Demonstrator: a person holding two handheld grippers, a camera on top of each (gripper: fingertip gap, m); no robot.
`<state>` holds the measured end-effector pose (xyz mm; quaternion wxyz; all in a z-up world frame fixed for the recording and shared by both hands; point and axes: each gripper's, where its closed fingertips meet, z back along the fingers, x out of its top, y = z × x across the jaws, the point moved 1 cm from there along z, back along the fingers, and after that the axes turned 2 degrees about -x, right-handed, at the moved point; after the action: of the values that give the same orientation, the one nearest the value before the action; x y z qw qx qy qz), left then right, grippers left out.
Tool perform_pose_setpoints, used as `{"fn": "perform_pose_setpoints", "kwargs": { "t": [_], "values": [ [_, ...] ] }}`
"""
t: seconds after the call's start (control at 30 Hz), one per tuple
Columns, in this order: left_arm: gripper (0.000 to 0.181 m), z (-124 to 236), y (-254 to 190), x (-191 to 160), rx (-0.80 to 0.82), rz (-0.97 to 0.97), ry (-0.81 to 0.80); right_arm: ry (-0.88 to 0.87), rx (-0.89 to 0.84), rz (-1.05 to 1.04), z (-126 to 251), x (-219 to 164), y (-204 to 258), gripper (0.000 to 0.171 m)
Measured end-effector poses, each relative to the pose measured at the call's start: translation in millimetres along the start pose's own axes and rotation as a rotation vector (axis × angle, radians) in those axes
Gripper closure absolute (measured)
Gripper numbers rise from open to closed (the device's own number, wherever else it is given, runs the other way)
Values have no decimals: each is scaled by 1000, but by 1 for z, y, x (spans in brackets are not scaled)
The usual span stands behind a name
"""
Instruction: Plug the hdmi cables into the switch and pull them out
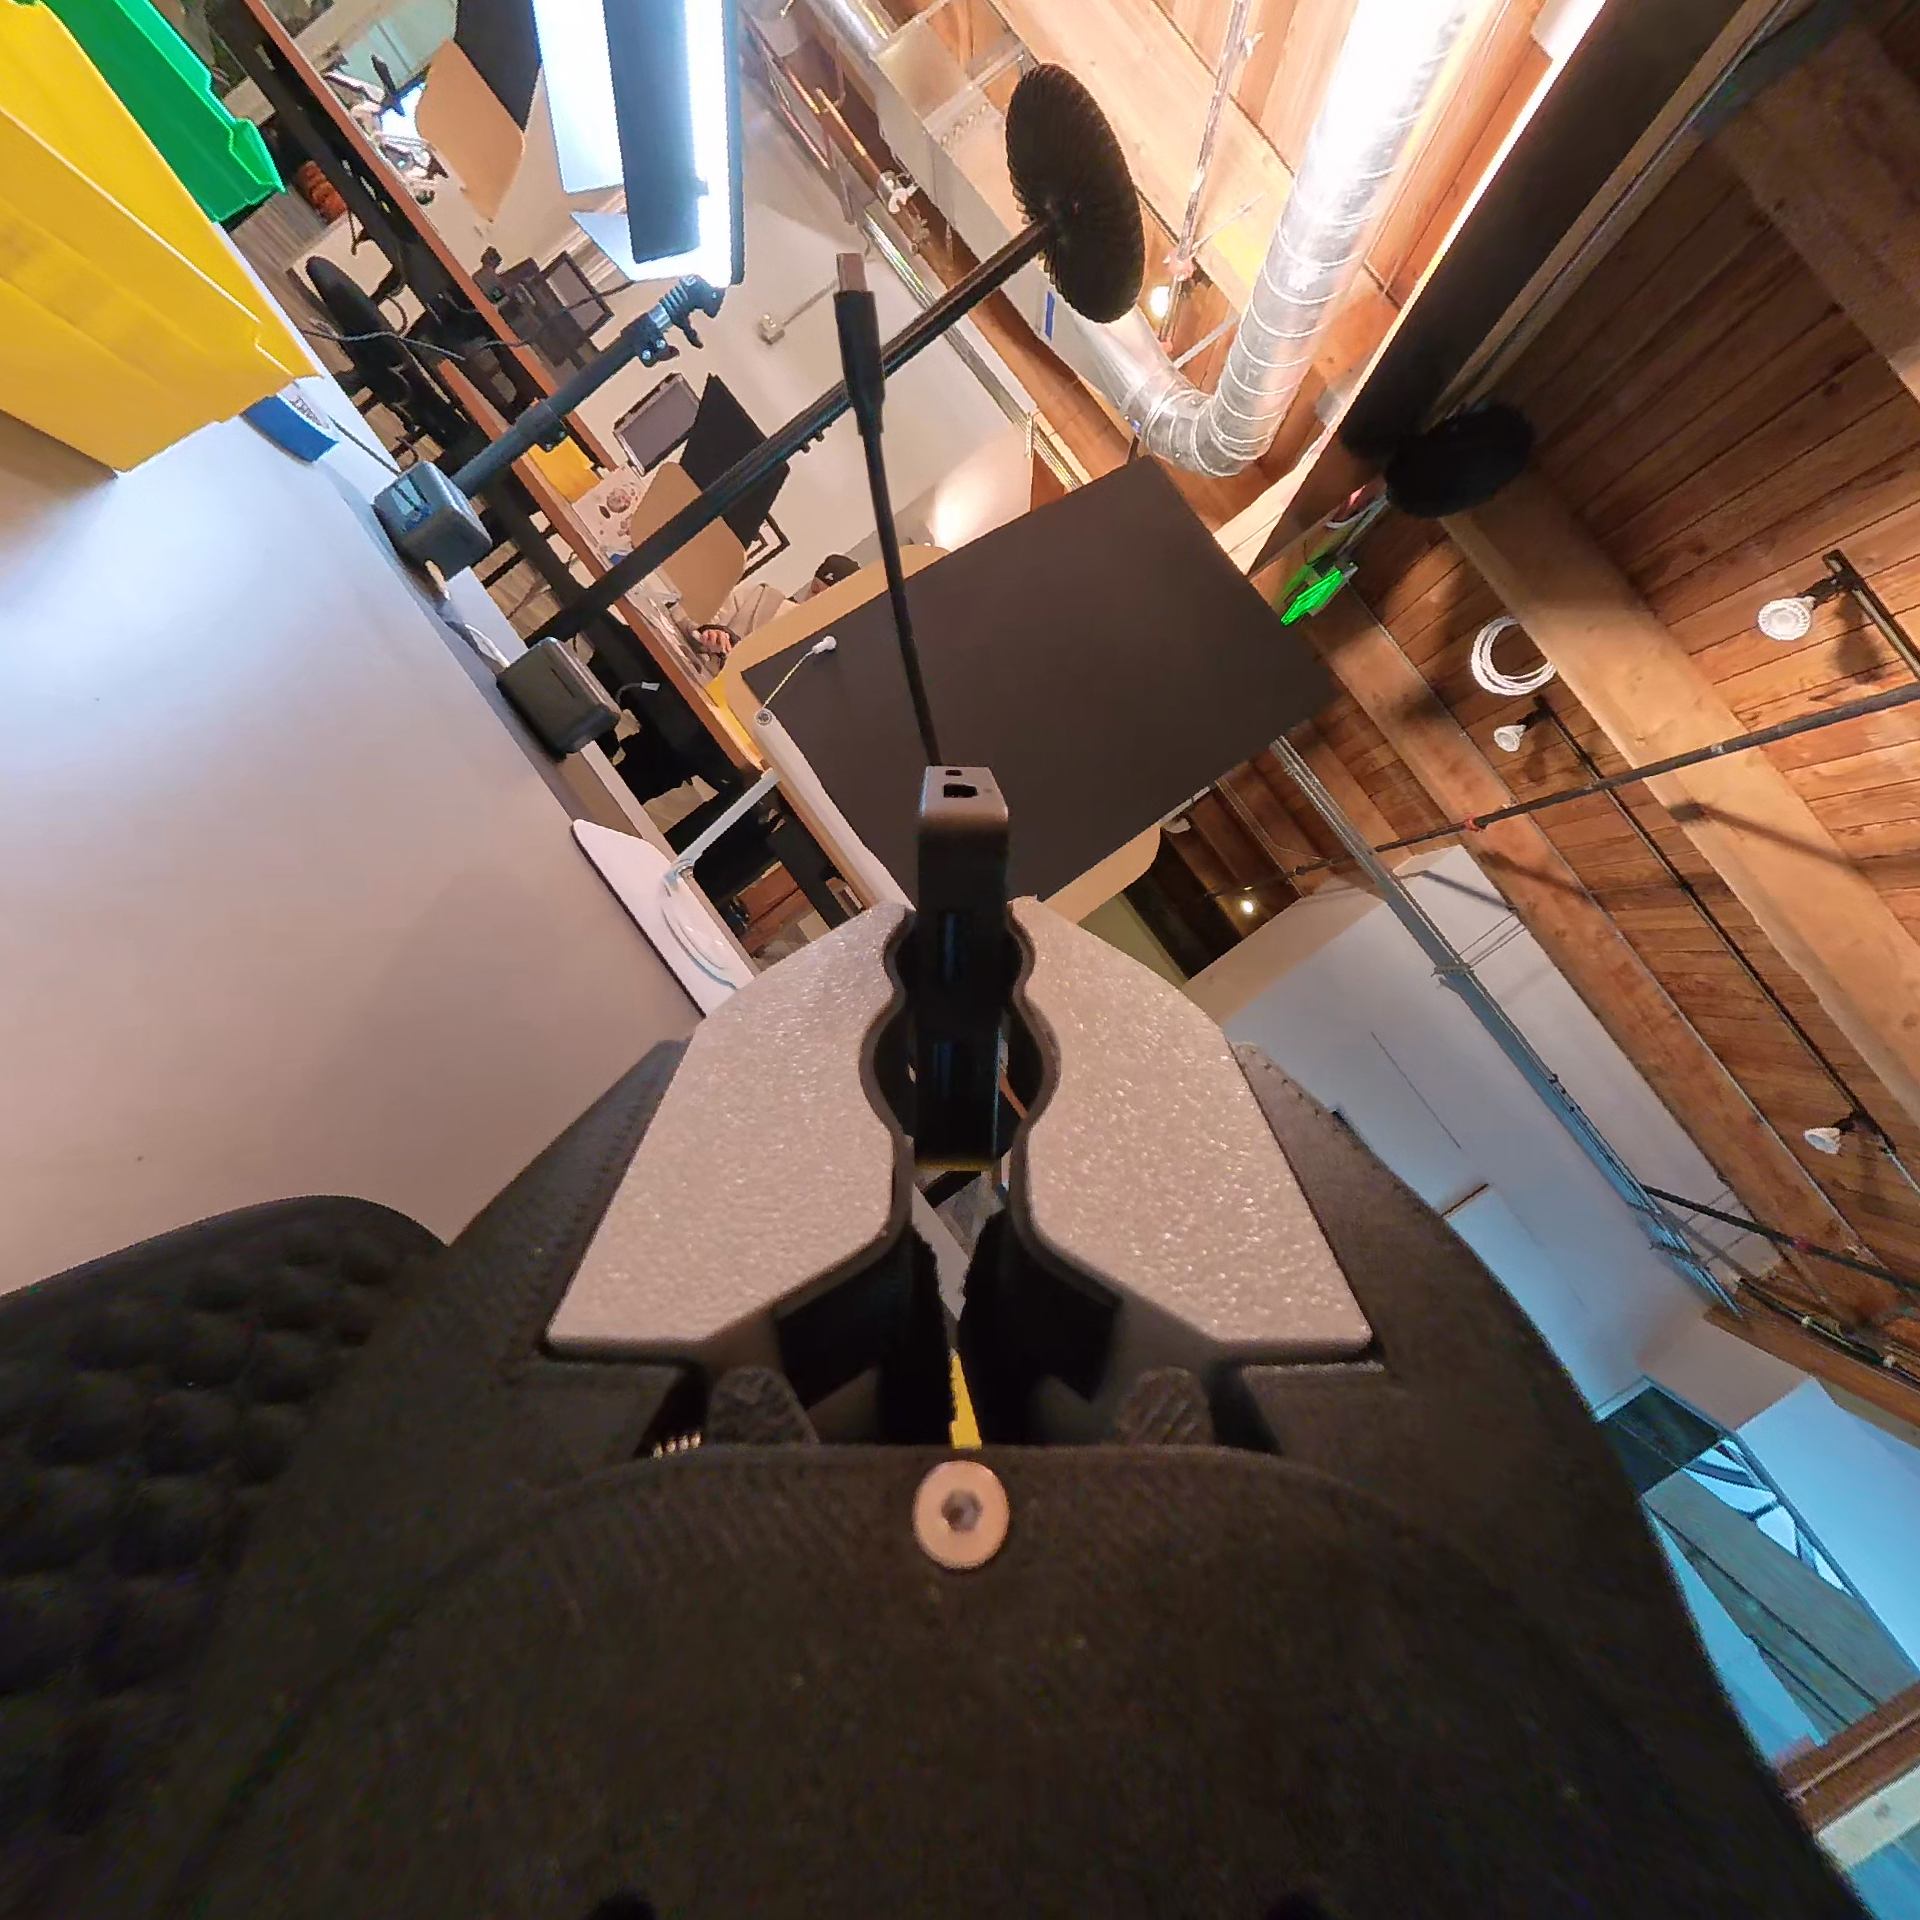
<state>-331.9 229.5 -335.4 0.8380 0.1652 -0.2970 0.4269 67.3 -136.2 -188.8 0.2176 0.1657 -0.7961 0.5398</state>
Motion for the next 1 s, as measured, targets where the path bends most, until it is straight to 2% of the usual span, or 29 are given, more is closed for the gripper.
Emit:
{"fn": "perform_pose_setpoints", "kwargs": {
  "t": [0.07, 0.33, 0.57, 0.6, 0.73, 0.8, 0.9, 1.0],
  "values": [
    [140, 6, 1, -5, 3, -45, 35, 1, 7, -1, -1, -1, 2, 157],
    [151, 15, 14, -37, 24, -392, 428, -15, 24, 24, -1, 2, 8, 157],
    [160, -5, 23, -45, 25, -515, 581, -44, 25, 43, 0, 8, 8, 157],
    [169, -7, 24, -45, 30, -524, 583, -48, 24, 46, 1, 9, 8, 157],
    [175, -7, 23, -45, 21, -515, 549, -61, 21, 50, 2, 11, 8, 157],
    [175, -3, 21, -42, 31, -485, 482, -59, 20, 53, 2, 10, 7, 157],
    [175, 22, 15, -27, 67, -440, 305, -61, 16, 57, 2, 11, 6, 157],
    [175, 61, 5, 1, 106, -403, 42, -71, 12, 57, 3, 13, 5, 157]
  ]
}}
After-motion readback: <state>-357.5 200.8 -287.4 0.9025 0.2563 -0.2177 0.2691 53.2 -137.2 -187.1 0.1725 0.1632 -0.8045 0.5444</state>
